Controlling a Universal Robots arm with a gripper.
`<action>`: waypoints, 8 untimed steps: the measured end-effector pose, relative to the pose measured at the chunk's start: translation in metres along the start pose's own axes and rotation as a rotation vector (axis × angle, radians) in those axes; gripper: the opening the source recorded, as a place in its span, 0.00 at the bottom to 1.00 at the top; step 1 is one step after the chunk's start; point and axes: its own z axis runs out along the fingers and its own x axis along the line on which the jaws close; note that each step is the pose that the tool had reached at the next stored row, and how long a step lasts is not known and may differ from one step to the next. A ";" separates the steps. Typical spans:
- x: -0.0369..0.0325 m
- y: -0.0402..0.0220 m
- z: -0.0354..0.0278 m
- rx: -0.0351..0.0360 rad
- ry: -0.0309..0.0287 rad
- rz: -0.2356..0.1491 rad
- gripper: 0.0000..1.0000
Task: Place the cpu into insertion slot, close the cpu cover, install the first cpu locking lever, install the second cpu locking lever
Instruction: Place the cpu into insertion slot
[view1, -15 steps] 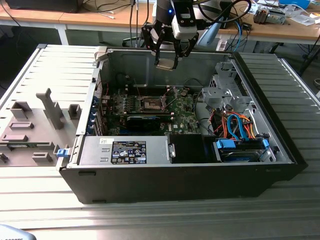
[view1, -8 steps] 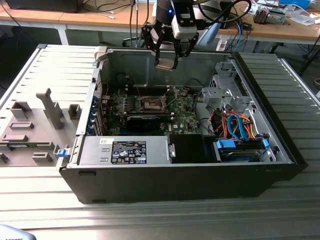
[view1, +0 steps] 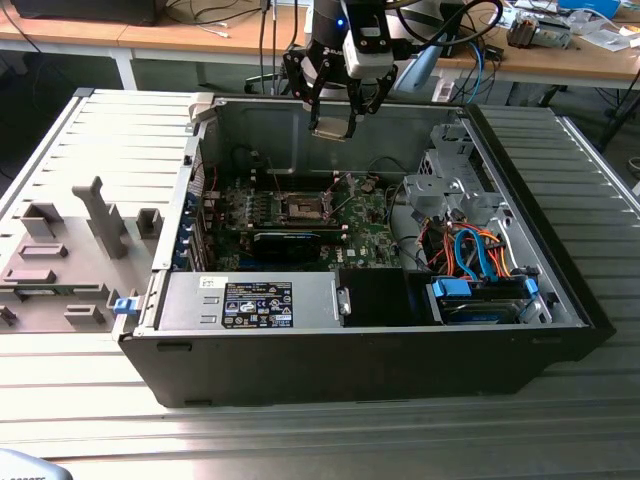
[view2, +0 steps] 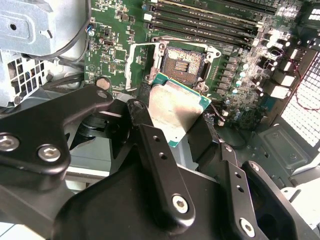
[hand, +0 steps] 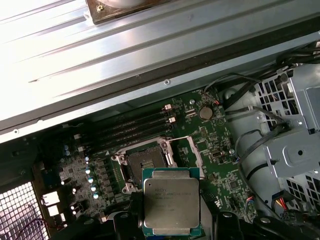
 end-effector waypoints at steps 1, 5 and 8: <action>0.0000 0.0000 0.0000 0.0001 0.0000 0.001 0.55; 0.0000 0.0000 0.0000 0.0000 -0.0001 0.003 0.55; 0.0000 0.0000 0.0000 0.0000 -0.0001 0.004 0.55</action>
